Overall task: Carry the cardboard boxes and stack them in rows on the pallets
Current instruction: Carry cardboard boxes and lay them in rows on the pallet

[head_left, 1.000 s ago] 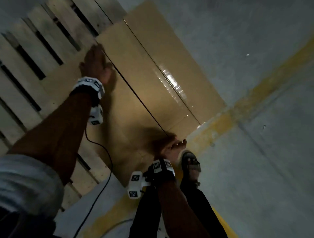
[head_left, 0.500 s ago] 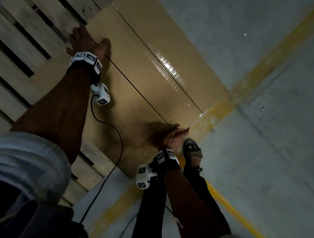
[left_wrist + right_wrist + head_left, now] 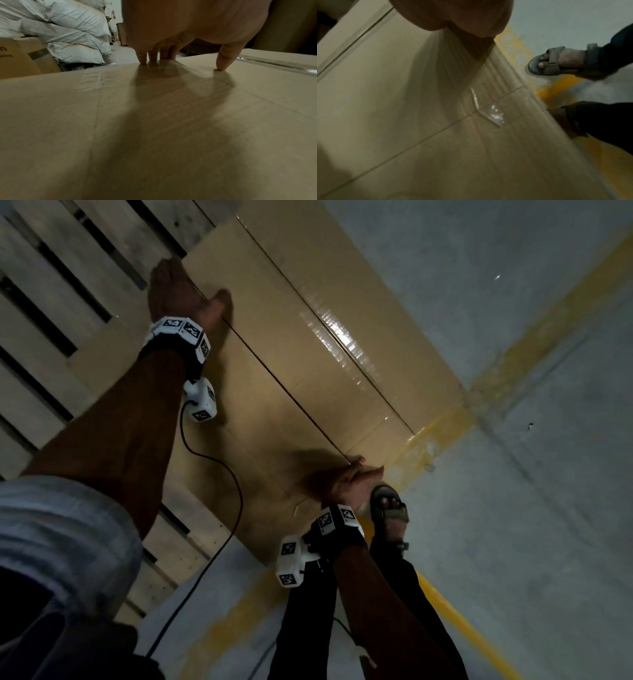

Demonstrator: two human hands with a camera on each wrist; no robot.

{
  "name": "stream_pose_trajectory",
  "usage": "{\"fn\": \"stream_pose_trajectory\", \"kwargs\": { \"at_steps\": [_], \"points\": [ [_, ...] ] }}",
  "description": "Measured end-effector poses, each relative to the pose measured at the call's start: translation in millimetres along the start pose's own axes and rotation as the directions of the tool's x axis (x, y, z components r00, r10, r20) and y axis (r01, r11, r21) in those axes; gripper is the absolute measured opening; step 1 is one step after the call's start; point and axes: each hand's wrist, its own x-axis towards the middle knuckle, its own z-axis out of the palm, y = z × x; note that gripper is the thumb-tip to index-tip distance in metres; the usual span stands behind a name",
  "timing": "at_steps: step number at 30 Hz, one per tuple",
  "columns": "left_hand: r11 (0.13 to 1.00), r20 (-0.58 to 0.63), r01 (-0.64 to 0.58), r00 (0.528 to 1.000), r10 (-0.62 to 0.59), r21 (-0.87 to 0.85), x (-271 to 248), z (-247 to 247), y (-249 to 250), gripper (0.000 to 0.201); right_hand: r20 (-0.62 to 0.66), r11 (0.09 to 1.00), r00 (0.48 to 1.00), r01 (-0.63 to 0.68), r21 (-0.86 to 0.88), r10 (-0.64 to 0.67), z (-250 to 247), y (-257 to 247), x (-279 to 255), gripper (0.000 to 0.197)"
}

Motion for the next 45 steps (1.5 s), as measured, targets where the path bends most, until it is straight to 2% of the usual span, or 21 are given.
{"fn": "stream_pose_trajectory", "kwargs": {
  "at_steps": [4,12,16,19,21,23,25,26,28,29,30,31,32,34,35,40,45],
  "points": [
    [1.000,-0.035,0.007,0.999,-0.008,-0.027,-7,1,-3,0.105,-0.012,0.997,0.997,-0.080,-0.010,0.080,-1,0,3,0.058],
    [0.998,-0.005,0.008,1.000,-0.009,-0.067,-2,6,-10,0.106,-0.032,0.997,0.996,-0.078,-0.004,0.078,2,5,5,0.061],
    [0.988,0.046,-0.066,0.996,0.073,-0.139,-12,5,-16,0.109,-0.042,1.000,0.999,-0.007,0.023,0.008,4,10,4,0.074],
    [0.978,0.014,-0.131,0.991,0.135,-0.165,-44,12,-30,0.105,-0.045,0.998,0.999,-0.004,0.060,0.006,1,9,6,0.082],
    [0.985,-0.032,-0.083,0.996,0.079,-0.149,-81,25,-49,0.099,-0.004,0.998,1.000,-0.030,0.047,0.030,-5,5,5,0.077],
    [0.987,-0.084,0.054,0.994,-0.068,-0.154,-129,42,-69,0.094,0.020,0.998,0.998,-0.055,0.034,0.054,-8,-1,1,0.062],
    [0.936,-0.106,0.284,0.945,-0.311,-0.210,-187,56,-82,0.099,0.027,0.996,0.996,-0.085,0.003,0.085,-10,-3,0,0.059],
    [0.878,-0.118,0.404,0.889,-0.443,-0.256,-219,64,-91,0.104,0.028,0.994,0.994,-0.105,-0.021,0.105,-11,-4,-1,0.059],
    [0.693,-0.110,0.591,0.723,-0.682,-0.412,-280,69,-95,0.116,0.094,0.990,0.986,-0.136,-0.029,0.138,-17,-3,4,0.057],
    [0.584,-0.064,0.627,0.652,-0.756,-0.516,-305,74,-96,0.118,0.170,0.984,0.970,-0.177,-0.003,0.175,-20,-2,9,0.057],
    [0.458,0.022,0.625,0.605,-0.796,-0.633,-323,79,-97,0.116,0.242,0.977,0.949,-0.211,0.005,0.204,-22,-4,13,0.057],
    [0.344,0.133,0.606,0.603,-0.786,-0.717,-336,85,-97,0.111,0.266,0.977,0.940,-0.213,-0.032,0.214,-23,-4,13,0.057],
    [0.271,0.220,0.585,0.631,-0.744,-0.764,-343,92,-96,0.106,0.255,0.982,0.949,-0.170,-0.079,0.185,-25,-4,14,0.058],
    [0.335,0.260,0.563,0.727,-0.635,-0.755,-344,99,-94,0.101,0.212,0.975,0.962,-0.138,-0.172,0.173,-27,-5,11,0.063],
    [0.380,0.237,0.544,0.753,-0.614,-0.748,-341,100,-93,0.102,0.221,0.976,0.959,-0.138,-0.170,0.174,-26,-5,12,0.065],
    [0.431,0.185,0.504,0.783,-0.593,-0.749,-332,96,-92,0.103,0.263,0.977,0.943,-0.176,-0.123,0.203,-32,-5,17,0.068],
    [0.429,0.193,0.508,0.784,-0.590,-0.747,-330,98,-95,0.103,0.270,0.978,0.944,-0.160,-0.132,0.191,-28,0,25,0.067]
  ]
}}
